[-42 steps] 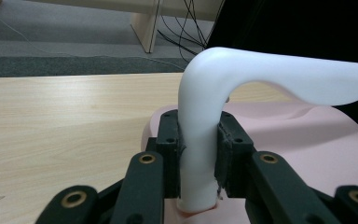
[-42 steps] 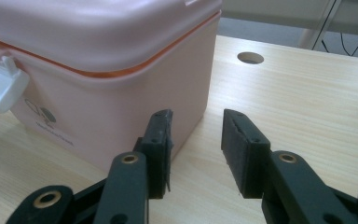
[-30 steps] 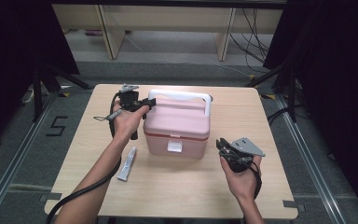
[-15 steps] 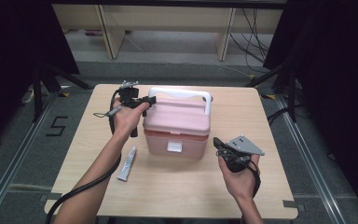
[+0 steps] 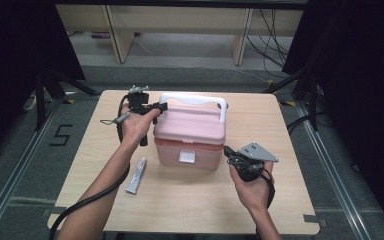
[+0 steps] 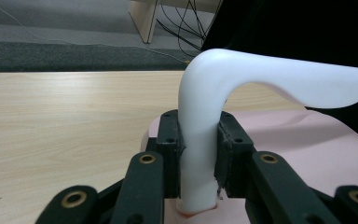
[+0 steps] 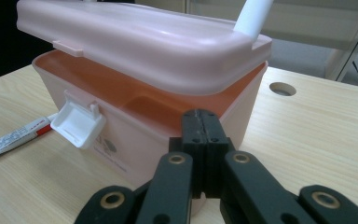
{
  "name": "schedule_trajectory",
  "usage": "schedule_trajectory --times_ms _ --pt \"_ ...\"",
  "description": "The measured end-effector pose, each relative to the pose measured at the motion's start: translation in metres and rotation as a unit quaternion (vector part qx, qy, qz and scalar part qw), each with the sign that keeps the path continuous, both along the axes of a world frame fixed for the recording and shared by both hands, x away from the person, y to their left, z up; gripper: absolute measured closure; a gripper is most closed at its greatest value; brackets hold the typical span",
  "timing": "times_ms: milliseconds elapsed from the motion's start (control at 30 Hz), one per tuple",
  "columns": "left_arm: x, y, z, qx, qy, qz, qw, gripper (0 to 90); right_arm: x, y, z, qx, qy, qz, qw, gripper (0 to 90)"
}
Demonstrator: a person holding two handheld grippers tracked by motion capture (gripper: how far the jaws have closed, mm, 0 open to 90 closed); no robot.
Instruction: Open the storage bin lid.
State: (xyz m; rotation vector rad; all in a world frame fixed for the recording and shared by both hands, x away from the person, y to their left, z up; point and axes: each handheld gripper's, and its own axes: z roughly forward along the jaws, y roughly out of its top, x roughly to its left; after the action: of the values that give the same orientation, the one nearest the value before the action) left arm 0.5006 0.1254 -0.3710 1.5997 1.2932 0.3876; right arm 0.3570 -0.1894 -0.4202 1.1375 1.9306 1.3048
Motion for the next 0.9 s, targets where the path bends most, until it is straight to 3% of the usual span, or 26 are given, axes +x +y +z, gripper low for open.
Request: schedule_trajectory --times_ms 200,233,300,467,567,633,767,800,900 --pt "0.0 0.0 0.001 0.0 0.002 0.001 1.0 73.3 0.002 0.003 0.0 0.004 0.012 -0.003 0.9999 90.0" --pt "0.0 0.0 0.001 0.0 0.002 0.001 1.0 73.3 0.003 0.005 -0.001 0.008 0.007 -0.006 0.9999 90.0" --pt "0.001 0.0 0.001 0.0 0.003 0.001 1.0 73.3 0.006 0.003 -0.001 -0.006 -0.007 0.001 1.0 90.0" --pt "0.001 0.0 0.001 0.0 0.006 0.0 1.0 73.2 0.008 0.008 -0.001 0.01 0.0 0.0 0.9999 90.0" --pt "0.0 -0.001 0.001 0.001 0.006 0.001 1.0 73.2 0.009 0.007 0.0 -0.002 -0.009 0.001 1.0 90.0" --pt "0.001 0.0 0.001 -0.001 0.006 0.001 1.0 73.2 0.008 0.011 0.0 0.01 0.005 0.001 0.9999 90.0" --pt "0.001 0.0 0.001 -0.001 0.007 0.001 1.0 73.2 0.01 0.012 -0.001 0.006 -0.012 0.001 0.9999 90.0" --pt "0.001 0.0 0.001 -0.001 0.006 0.001 1.0 73.1 0.008 0.012 0.0 0.01 -0.002 0.0 0.9999 90.0" --pt "0.001 0.001 0.0 -0.003 0.003 -0.004 1.0 72.9 0.008 0.012 0.0 0.014 -0.004 -0.003 0.9999 90.0"
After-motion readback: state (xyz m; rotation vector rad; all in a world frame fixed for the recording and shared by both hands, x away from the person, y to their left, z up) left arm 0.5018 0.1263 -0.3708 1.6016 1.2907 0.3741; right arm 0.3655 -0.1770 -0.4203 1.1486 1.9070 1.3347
